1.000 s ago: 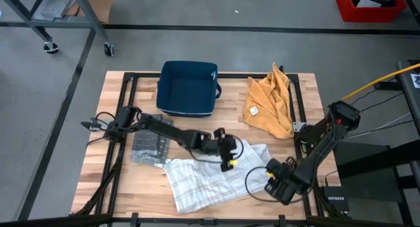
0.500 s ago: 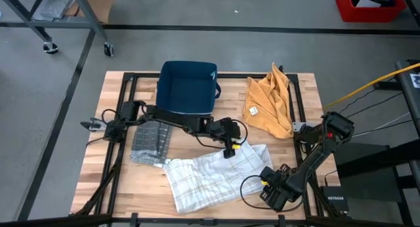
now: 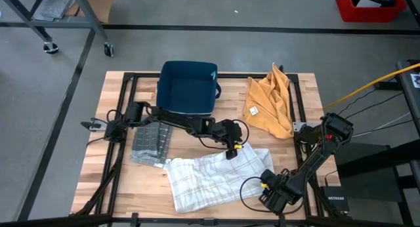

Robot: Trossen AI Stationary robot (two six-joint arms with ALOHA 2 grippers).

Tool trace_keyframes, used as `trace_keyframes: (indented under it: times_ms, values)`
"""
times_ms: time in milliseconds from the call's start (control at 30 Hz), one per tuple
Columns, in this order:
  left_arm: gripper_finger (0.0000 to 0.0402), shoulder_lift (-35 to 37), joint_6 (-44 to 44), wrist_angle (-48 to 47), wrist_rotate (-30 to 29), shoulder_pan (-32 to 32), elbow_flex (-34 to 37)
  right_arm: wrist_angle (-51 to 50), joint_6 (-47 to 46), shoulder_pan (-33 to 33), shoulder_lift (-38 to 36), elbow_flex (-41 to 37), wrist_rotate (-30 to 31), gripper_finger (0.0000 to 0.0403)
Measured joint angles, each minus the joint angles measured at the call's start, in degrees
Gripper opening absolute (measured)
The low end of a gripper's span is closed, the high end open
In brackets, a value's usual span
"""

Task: Fold towel
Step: Fold the white patterned towel

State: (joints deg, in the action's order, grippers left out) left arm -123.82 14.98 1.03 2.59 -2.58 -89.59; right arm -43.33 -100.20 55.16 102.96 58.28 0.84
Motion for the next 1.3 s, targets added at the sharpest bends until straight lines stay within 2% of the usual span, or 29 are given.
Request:
trace_keyframes:
  times_ms: [200, 400, 667, 833, 1000, 1300]
  values:
    - [0.0143, 3.10, 0.13, -3.67, 0.36, -0.01, -0.30, -0.24, 1.60, -0.02, 0.04, 0.02, -0.68, 0.0230]
    - [0.0143, 8.00, 0.05, -17.65, 5.04, -1.57, -0.30, -0.59, 1.60, -0.04, -0.83, -0.02, -0.39, 0.0230]
    - [0.0143, 11.02, -0.42, -37.05, 6.49, -9.40, -0.30, -0.30, 3.33, -0.04, -3.46, -0.28, 0.58, 0.0230]
    - [0.0143, 11.07, 0.28, -44.81, 6.47, -15.23, -0.30, 1.59, 5.15, -0.04, -3.61, -0.24, 0.61, 0.0230]
    - [0.0143, 11.05, 4.29, -38.93, 5.06, -19.70, -0.28, 1.99, 7.93, -0.04, -3.69, -0.20, -0.26, 0.0230]
    - [0.0143, 10.37, 5.00, -25.04, -4.11, -23.46, 0.12, 6.46, 18.27, -0.04, -3.79, -0.11, 2.13, 0.0230]
